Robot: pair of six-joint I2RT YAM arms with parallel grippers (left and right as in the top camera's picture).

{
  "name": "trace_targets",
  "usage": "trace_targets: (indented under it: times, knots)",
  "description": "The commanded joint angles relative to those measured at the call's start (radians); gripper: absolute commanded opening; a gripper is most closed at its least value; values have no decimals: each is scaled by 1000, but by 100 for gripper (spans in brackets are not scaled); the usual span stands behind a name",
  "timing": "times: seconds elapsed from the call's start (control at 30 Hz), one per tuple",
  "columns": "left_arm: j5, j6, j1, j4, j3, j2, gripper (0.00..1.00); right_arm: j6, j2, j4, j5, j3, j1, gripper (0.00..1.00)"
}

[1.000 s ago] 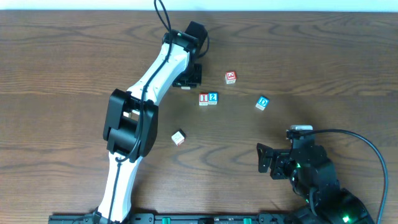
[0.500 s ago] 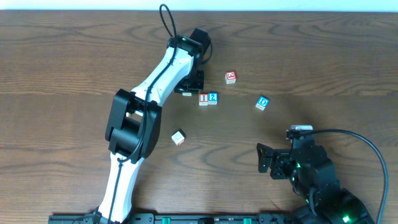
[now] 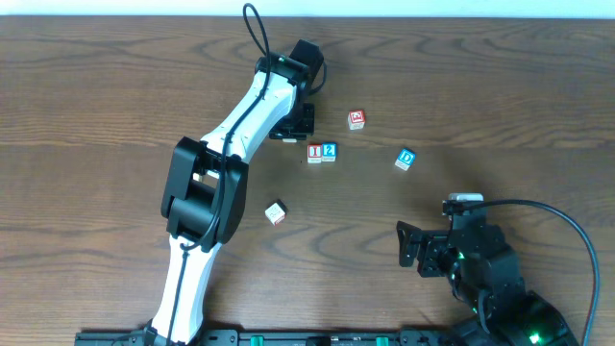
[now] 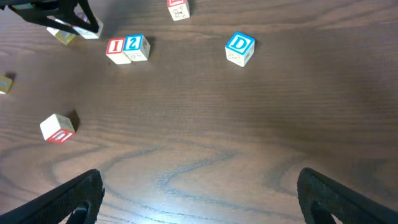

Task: Spell out Ai2
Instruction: 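Lower 'A' block to the left of the 'I' block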

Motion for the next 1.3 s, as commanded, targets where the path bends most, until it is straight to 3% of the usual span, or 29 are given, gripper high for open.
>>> trace_targets:
  times: [0.0,0.33,0.73,1.27]
  knots:
    - [10,-9,4,1,-5,-21,6,8,-2,0,0,-1,-5,99]
    - [26,-40,10,77,-37,-71,5,8,-2,0,0,-1,-5,99]
    - [18,-92,13,284,-372,-266,6,8,-2,0,0,-1,-5,99]
    - [-15,-121,-5,253,-396,-258,6,8,-2,0,0,-1,-5,99]
